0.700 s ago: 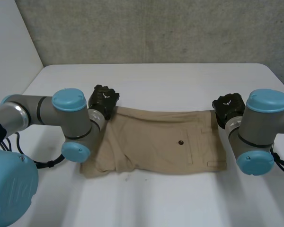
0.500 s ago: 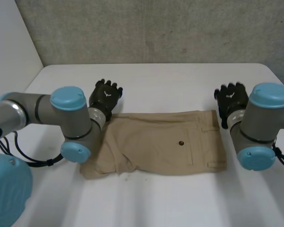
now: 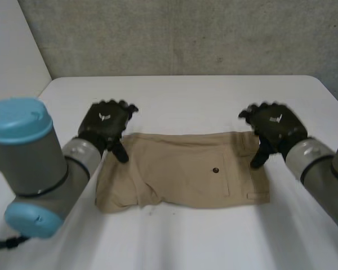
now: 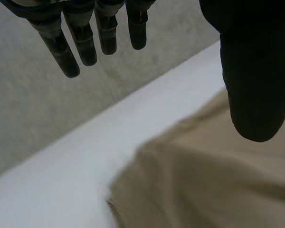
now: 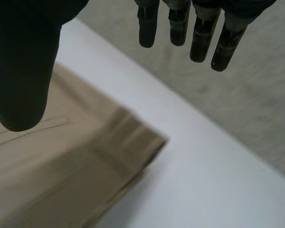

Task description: Fold the shorts.

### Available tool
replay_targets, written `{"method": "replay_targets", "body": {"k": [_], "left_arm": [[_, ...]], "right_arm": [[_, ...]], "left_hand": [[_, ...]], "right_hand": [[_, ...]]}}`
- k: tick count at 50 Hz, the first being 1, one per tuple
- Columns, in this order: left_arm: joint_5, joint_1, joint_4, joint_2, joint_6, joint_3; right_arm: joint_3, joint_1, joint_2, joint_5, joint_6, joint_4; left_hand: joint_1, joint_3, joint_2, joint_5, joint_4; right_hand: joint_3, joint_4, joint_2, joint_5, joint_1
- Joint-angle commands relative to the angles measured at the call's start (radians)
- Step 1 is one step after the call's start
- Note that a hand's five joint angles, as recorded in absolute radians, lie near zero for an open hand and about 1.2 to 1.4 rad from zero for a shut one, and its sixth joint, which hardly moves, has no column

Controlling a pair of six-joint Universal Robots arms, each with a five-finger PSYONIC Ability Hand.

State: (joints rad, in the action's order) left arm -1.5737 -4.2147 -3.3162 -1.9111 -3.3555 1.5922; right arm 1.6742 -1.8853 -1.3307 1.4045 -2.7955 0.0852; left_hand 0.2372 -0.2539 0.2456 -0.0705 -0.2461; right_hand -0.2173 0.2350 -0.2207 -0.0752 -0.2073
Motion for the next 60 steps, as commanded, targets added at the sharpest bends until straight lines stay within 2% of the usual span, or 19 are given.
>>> {"method": "replay_targets", "body": {"k": [1, 6, 11, 17, 36, 43, 51, 54, 60], "left_arm": [[-0.008, 0.044, -0.005, 0.001, 0.064, 0.110], [-0.014, 0.038, -0.006, -0.066, 0.062, 0.118], [-0.058, -0.019, -0.011, -0.094, 0.060, 0.123], [-0.065, -0.045, -0.014, -0.118, 0.041, 0.133], [-0.058, -0.096, -0.016, -0.112, -0.108, 0.173], [-0.054, -0.080, -0.005, -0.045, -0.111, 0.178], [-0.057, -0.034, 0.000, 0.072, -0.102, 0.176], [-0.060, -0.034, 0.001, 0.096, -0.098, 0.176], [-0.058, -0.039, 0.001, 0.113, -0.094, 0.206]], "right_arm": [[0.119, 0.035, 0.002, -0.071, -0.050, 0.004], [0.136, 0.057, 0.086, -0.085, -0.047, 0.042], [0.145, 0.069, 0.130, -0.078, -0.036, 0.105], [0.144, 0.072, 0.171, -0.067, -0.012, 0.175], [0.102, 0.138, 0.228, -0.059, 0.136, 0.176], [0.097, 0.135, 0.185, -0.058, 0.136, 0.163], [0.162, 0.137, 0.010, -0.070, 0.120, 0.139], [0.200, 0.135, -0.044, -0.090, 0.120, 0.117], [0.278, 0.140, -0.059, -0.159, 0.122, 0.087]], "left_hand": [[0.012, 0.005, 0.003, -0.004, -0.003], [0.009, 0.008, 0.000, -0.001, 0.000], [0.009, 0.008, 0.000, -0.001, 0.000], [0.003, 0.014, -0.006, 0.005, 0.006], [-0.009, 0.026, -0.017, 0.017, 0.018], [-0.009, 0.026, -0.017, 0.017, 0.018], [-0.027, 0.043, -0.035, 0.035, 0.036], [-0.027, 0.043, -0.035, 0.035, 0.036], [-0.027, 0.043, -0.035, 0.035, 0.036]], "right_hand": [[0.043, -0.060, 0.046, 0.075, 0.033], [0.043, -0.060, 0.046, 0.075, 0.033], [0.043, -0.060, 0.046, 0.075, 0.033], [0.043, -0.060, 0.046, 0.075, 0.033], [0.033, -0.050, 0.036, 0.065, 0.023], [0.024, -0.041, 0.027, 0.056, 0.014], [-0.058, 0.041, -0.055, -0.026, -0.068], [-0.149, 0.132, -0.146, -0.117, -0.159], [-0.229, 0.211, -0.225, -0.196, -0.239]]}}
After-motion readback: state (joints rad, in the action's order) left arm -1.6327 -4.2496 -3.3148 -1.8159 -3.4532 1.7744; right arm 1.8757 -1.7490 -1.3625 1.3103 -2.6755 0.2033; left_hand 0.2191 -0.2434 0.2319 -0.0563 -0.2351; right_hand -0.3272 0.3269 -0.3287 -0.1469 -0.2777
